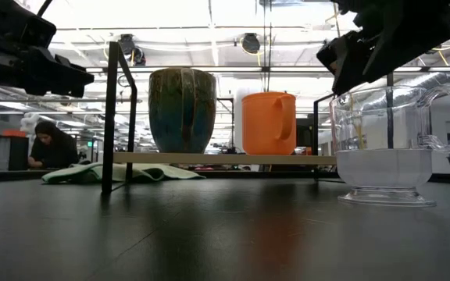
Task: Stack small to large cups/mugs on shelf
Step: Put the transparent mug on the shelf
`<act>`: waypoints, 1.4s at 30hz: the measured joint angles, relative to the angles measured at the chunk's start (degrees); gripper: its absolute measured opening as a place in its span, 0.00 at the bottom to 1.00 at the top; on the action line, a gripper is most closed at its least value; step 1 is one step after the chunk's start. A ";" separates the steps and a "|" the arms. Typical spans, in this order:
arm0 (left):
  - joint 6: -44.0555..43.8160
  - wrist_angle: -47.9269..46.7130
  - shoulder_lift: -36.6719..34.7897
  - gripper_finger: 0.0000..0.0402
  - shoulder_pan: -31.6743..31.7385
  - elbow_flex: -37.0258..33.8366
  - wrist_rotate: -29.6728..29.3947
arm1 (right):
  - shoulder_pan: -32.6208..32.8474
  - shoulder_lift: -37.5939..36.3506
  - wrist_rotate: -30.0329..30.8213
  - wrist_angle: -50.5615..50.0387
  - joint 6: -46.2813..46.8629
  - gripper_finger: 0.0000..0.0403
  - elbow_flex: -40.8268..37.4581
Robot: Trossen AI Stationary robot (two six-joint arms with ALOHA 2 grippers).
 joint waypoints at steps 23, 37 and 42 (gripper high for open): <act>-0.37 0.08 0.00 0.01 0.00 0.00 0.41 | 1.65 5.36 -0.02 3.10 -1.01 0.45 0.00; -0.37 0.16 0.00 0.01 -0.01 0.00 0.44 | 1.65 7.45 -0.01 2.84 -4.79 0.39 0.00; -0.44 0.16 0.00 0.02 -0.01 0.00 0.44 | 1.65 7.45 0.24 2.93 -5.38 0.29 0.00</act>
